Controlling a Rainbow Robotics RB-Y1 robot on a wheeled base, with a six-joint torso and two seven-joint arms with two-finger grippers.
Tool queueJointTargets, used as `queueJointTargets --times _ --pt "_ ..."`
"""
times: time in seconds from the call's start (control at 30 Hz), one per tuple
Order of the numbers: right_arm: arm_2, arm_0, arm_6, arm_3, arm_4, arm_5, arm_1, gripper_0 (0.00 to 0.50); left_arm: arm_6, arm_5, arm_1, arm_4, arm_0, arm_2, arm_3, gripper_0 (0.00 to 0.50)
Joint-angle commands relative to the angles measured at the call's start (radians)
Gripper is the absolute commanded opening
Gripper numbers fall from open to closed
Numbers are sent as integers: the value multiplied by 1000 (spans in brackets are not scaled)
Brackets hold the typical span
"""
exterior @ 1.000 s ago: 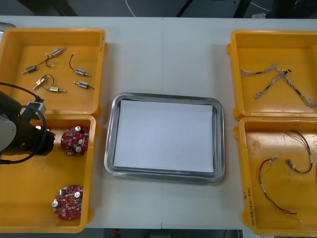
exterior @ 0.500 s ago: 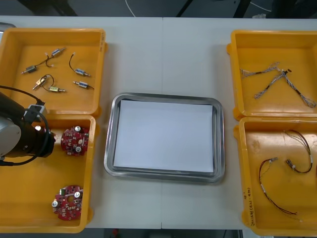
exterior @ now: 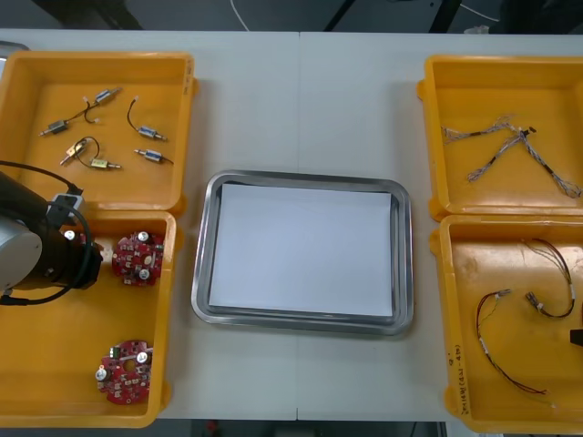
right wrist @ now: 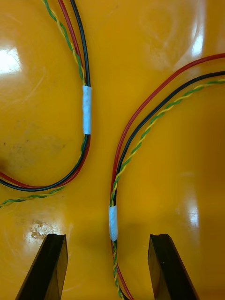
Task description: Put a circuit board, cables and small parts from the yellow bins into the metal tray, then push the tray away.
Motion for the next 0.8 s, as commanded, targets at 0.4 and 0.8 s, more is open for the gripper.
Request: queueJointTargets --times 0.4,0.8 --pt "32 22 47 53 -43 -40 -36 500 8 -12 -12 2 24 -12 2 0" --pt "56 19 48 62 -39 -69 -36 500 8 84 1 23 24 34 -75 0"
